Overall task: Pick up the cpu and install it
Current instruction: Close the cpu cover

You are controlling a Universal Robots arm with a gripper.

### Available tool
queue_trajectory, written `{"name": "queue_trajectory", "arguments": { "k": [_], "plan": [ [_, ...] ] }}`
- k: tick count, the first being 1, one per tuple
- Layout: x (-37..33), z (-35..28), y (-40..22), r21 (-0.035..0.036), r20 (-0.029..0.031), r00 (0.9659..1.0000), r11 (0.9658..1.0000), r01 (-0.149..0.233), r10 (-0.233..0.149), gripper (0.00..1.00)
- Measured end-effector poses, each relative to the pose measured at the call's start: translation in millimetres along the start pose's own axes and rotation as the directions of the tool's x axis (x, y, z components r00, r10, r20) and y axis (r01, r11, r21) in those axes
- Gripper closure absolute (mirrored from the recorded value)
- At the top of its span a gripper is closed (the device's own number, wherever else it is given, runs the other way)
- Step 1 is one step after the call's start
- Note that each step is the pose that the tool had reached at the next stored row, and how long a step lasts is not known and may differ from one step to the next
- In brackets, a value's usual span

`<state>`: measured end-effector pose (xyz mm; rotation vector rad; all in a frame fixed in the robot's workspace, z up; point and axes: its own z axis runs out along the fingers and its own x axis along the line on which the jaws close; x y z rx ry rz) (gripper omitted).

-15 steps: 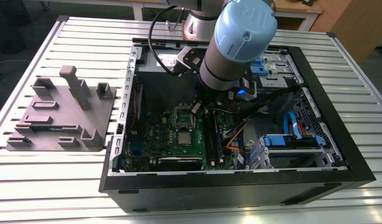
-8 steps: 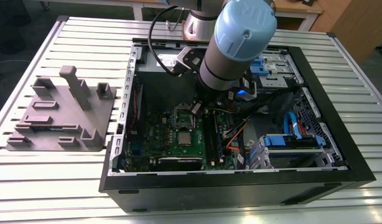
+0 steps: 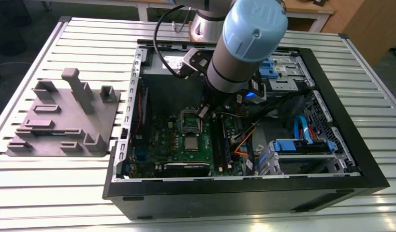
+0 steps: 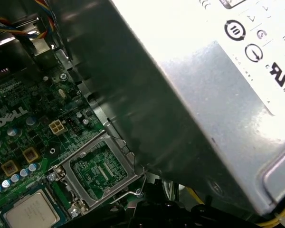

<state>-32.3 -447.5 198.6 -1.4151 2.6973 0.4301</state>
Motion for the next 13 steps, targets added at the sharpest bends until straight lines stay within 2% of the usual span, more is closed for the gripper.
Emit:
{"name": "queue_trajectory", "arguments": {
  "k": [3,9,13],
  "plan": [
    [-0.2,-1.2,0.3,0.0017,-0.0042,1.0,1.0,0.003,-0.003,0.9],
    [-0.4,-2.9,0.9,0.0104,-0.02,0.9998,0.9999,0.008,-0.008,0.9],
    [-0.8,-4.9,1.4,0.0119,-0.0253,0.9996,0.9998,0.015,-0.015,0.9]
  ]
}}
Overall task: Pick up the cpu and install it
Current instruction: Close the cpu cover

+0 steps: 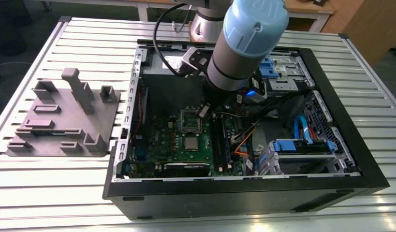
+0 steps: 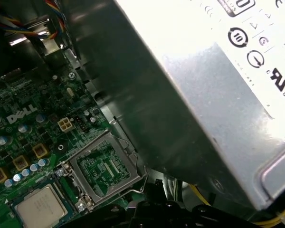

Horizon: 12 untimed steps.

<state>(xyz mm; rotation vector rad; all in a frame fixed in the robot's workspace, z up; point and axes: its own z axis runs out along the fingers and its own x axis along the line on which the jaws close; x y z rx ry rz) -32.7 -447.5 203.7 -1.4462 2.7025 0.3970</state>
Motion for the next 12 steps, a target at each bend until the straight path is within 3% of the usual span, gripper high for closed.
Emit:
{"name": "queue_trajectory", "arguments": {
  "k": [12],
  "plan": [
    [-1.1,-7.3,1.8,0.0031,-0.0177,0.9995,0.9996,0.027,-0.027,0.9]
  ]
}}
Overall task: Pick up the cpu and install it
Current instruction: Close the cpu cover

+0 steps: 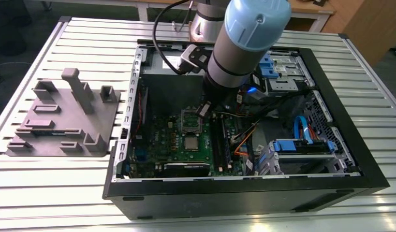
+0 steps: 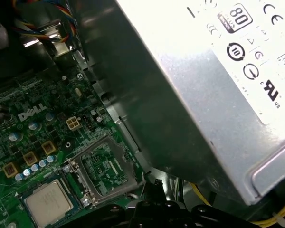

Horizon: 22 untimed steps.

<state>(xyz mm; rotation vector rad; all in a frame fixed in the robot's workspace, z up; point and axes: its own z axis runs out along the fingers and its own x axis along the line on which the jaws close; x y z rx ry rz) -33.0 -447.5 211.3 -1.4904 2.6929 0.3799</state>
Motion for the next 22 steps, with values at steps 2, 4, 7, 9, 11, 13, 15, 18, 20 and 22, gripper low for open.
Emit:
{"name": "queue_trajectory", "arguments": {
  "k": [2,4,7,9,11,13,15,18,20,22],
  "plan": [
    [-0.2,-1.2,0.3,0.0,-0.0021,1.0,1.0,0.005,-0.005,0.9],
    [-0.4,-2.5,0.5,0.0001,-0.0044,1.0,1.0,0.009,-0.009,0.9],
    [-0.7,-4.6,1.0,0.0005,-0.0085,0.9998,0.9999,0.017,-0.017,0.9],
    [-0.8,-5.2,1.1,0.0014,-0.0131,0.9997,0.9997,0.023,-0.023,0.9],
    [-0.9,-5.8,1.2,0.0026,-0.0183,0.9994,0.9996,0.03,-0.03,0.9],
    [-0.9,-6.1,1.2,0.0031,-0.0226,0.9991,0.9993,0.037,-0.037,0.9],
    [-0.9,-6.5,1.4,0.0021,-0.0244,0.9987,0.999,0.044,-0.044,0.9],
    [-1.1,-7.5,1.7,0.0005,-0.0265,0.9982,0.9985,0.054,-0.054,0.9],
    [-1.3,-9.1,2.0,-0.0006,-0.0278,0.9978,0.9982,0.061,-0.061,0.9],
    [-1.5,-10.6,2.4,-0.0019,-0.0292,0.9972,0.9977,0.068,-0.068,0.9]
  ]
}}
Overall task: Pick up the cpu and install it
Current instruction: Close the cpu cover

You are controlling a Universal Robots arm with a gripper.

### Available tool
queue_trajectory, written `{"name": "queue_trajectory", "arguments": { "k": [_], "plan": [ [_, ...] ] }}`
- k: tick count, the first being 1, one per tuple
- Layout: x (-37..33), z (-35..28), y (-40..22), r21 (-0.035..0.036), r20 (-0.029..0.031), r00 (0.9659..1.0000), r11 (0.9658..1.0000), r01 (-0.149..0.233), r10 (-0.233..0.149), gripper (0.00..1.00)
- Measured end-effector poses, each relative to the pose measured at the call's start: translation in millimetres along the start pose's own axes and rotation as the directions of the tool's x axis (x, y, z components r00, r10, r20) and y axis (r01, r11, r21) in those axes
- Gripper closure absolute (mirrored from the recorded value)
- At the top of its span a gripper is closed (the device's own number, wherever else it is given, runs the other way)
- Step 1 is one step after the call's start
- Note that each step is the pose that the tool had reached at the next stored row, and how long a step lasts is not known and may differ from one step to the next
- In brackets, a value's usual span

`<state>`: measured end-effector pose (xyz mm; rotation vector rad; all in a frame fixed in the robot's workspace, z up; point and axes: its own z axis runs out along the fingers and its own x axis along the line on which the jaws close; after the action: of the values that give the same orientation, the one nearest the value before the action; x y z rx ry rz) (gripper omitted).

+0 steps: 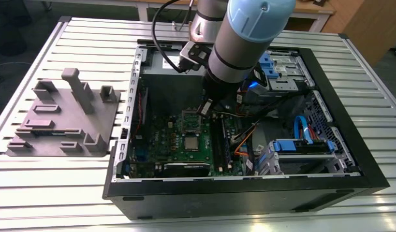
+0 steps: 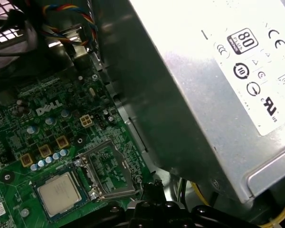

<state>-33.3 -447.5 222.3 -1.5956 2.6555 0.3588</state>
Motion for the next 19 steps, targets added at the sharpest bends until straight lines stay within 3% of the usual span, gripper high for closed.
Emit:
{"name": "queue_trajectory", "arguments": {
  "k": [8,19],
  "plan": [
    [-0.6,-4.9,1.1,-0.0067,-0.0086,0.9989,0.9989,0.046,-0.046,0.9],
    [-1.5,-11.3,2.4,-0.0156,-0.0187,0.9944,0.9945,0.104,-0.104,0.9]
  ]
}}
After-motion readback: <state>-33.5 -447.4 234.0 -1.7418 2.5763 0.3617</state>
